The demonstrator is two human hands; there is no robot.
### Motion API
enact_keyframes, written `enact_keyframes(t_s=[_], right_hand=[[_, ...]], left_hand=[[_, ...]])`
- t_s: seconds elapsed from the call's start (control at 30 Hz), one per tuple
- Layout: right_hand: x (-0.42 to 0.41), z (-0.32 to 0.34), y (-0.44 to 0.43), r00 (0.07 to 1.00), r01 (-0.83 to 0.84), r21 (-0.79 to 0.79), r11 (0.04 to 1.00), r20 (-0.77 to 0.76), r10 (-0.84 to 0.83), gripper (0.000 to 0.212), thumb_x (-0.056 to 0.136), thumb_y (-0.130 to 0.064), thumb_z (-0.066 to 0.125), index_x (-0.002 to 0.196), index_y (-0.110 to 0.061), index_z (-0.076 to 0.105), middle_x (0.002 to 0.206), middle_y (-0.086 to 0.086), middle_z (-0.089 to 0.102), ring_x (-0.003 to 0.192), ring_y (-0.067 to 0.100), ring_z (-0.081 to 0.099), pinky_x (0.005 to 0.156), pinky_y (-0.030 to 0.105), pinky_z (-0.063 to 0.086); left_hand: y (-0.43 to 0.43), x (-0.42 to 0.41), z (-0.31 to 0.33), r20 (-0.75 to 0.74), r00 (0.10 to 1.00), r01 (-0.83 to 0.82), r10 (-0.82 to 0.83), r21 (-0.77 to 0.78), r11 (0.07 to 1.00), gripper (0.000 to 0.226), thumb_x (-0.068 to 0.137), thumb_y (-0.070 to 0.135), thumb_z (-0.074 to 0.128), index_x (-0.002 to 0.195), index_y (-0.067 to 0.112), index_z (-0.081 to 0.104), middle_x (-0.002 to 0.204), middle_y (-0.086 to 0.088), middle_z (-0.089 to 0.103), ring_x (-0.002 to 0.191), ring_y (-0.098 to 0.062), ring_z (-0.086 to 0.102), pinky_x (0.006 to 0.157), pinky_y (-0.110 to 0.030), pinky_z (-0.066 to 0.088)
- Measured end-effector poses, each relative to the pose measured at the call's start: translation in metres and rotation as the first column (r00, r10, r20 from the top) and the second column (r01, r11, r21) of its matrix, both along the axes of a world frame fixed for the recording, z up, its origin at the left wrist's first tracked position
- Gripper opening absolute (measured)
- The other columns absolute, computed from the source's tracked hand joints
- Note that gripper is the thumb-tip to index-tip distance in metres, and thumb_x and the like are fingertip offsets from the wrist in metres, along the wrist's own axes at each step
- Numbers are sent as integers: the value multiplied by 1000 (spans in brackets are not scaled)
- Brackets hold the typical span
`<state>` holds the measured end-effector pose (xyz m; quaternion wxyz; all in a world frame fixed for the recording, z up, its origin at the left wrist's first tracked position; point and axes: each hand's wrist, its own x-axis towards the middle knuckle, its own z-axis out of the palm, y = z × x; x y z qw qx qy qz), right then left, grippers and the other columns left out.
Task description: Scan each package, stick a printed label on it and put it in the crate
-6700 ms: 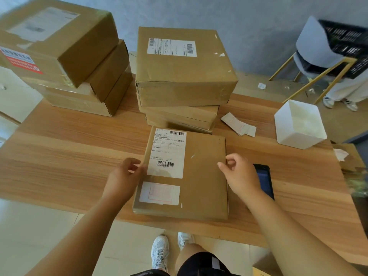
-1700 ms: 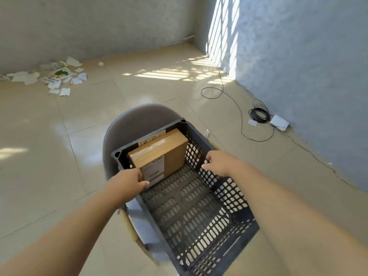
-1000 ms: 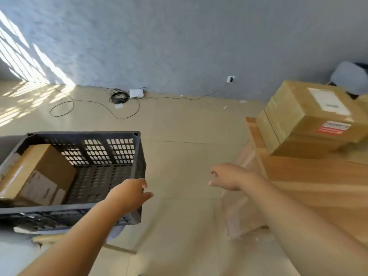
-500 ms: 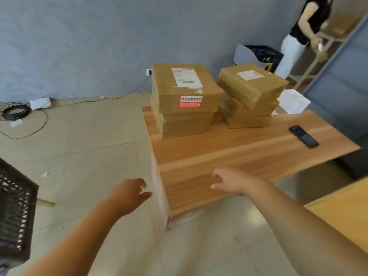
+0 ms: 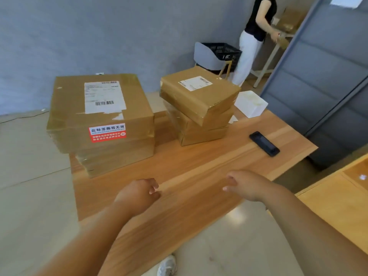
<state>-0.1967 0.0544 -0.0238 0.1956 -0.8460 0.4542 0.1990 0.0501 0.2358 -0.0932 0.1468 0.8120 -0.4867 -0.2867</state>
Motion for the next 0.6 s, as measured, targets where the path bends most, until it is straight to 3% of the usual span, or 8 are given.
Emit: enact_keyframes(t_s=[0.1, 0.3, 0.47, 0.6], right_hand=[[2, 8, -50, 998, 52, -42, 998, 36, -50, 60, 91, -49, 55, 140, -19, 41, 141, 0, 49, 125, 17, 49, 96, 32, 44], [8, 16, -137, 959, 227, -154, 962, 207, -193, 46, 91, -48, 55, 129, -22, 52, 122, -4, 61, 105, 16, 57, 81, 32, 48], [22, 7, -201, 839, 406, -138, 903, 447, -310, 35, 89, -48, 59, 113, -24, 60, 103, -10, 61, 89, 11, 55, 74, 32, 47], [48, -3, -255, 738, 445, -94, 891, 602, -305, 40, 89, -47, 58, 119, -21, 55, 115, -5, 59, 96, 13, 54, 80, 34, 47]], left_hand=[[-62, 1, 0, -101, 995, -22, 17, -52, 998, 19, 86, 45, 55, 102, 36, 60, 96, 17, 62, 92, -10, 59, 77, -25, 46], [-155, 9, 16, -237, 969, -131, 73, -239, 962, 10, 86, 51, 54, 82, 43, 59, 85, 23, 61, 83, 3, 58, 70, -22, 45], [-197, 19, 31, -401, 887, -381, 228, -358, 853, 39, 80, 68, 42, 78, 36, 64, 78, 14, 69, 74, 0, 64, 69, -28, 48], [-226, 22, 39, -504, 775, -596, 380, -384, 706, 33, 79, 67, 45, 83, 37, 58, 82, 12, 68, 69, 3, 63, 70, -35, 52]])
